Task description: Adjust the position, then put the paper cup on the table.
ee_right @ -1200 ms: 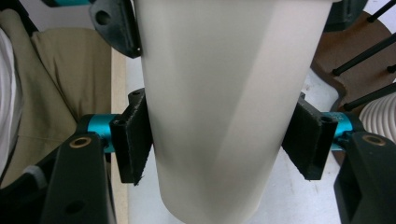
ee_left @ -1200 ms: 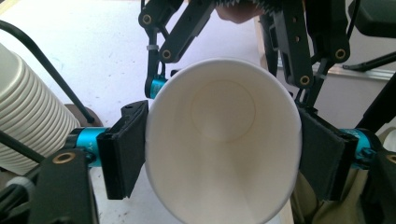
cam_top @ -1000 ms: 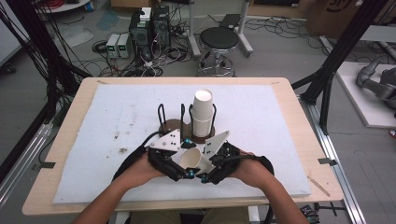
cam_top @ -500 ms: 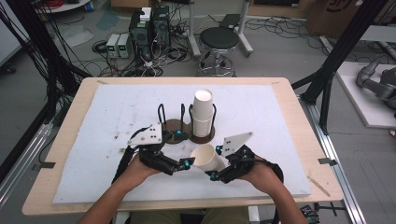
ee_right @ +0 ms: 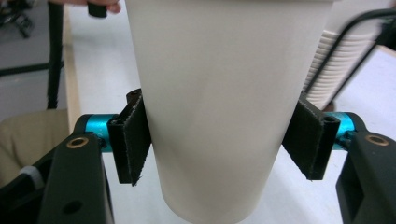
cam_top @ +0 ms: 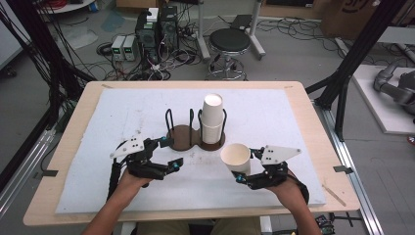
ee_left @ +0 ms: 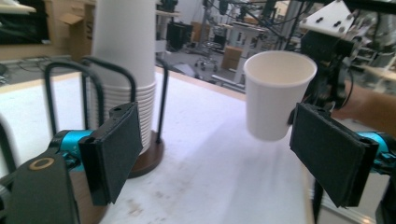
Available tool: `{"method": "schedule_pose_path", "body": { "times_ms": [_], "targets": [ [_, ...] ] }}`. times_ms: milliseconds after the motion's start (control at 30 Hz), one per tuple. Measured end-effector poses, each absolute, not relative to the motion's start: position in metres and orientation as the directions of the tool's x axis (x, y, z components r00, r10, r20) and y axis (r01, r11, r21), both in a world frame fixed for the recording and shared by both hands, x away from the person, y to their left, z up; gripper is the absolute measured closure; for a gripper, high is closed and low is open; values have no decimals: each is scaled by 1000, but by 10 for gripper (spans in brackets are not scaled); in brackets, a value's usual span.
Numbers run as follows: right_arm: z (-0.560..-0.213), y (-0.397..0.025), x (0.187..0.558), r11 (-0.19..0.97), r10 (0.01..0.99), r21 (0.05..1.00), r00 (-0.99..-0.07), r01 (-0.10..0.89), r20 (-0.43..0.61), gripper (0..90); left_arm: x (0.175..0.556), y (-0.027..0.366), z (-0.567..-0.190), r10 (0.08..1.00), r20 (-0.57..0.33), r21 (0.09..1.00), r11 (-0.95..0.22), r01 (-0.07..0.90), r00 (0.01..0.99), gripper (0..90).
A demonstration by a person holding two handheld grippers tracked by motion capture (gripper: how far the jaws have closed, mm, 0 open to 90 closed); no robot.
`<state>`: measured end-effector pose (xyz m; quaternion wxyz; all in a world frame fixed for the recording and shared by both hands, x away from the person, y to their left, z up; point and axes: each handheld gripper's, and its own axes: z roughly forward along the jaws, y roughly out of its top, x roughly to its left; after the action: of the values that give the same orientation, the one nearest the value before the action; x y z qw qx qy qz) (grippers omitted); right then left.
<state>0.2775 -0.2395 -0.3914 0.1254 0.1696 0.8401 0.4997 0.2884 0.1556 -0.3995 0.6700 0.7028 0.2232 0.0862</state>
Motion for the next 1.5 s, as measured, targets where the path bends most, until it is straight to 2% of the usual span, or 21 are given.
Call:
{"method": "schedule_pose_path", "body": {
  "times_ms": [133, 300, 433, 700, 1200, 1500],
  "targets": [
    [-396, -254, 275, 392, 464, 904, -885, 169, -36, 317, 288, 165, -407, 471, -151, 985, -2, 172, 869, 176],
    [-398, -270, 273, 333, 522, 927, -852, 170, -31, 316, 290, 174, -409, 528, -72, 995, -21, 97, 846, 178],
    [-400, -283, 270, 297, 572, 940, -819, 167, -36, 314, 291, 185, -410, 556, -88, 993, -18, 118, 827, 175],
    [-402, -301, 268, 259, 641, 950, -767, 175, -33, 310, 292, 210, -414, 613, -158, 987, 77, 140, 774, 154],
    [-399, -313, 263, 206, 676, 964, -736, 168, -16, 309, 290, 210, -414, 611, -129, 991, 44, 129, 781, 164],
    [-400, -310, 276, 190, 713, 967, -701, 171, -16, 309, 292, 210, -418, 607, -144, 988, 47, 146, 781, 164]
  ]
}}
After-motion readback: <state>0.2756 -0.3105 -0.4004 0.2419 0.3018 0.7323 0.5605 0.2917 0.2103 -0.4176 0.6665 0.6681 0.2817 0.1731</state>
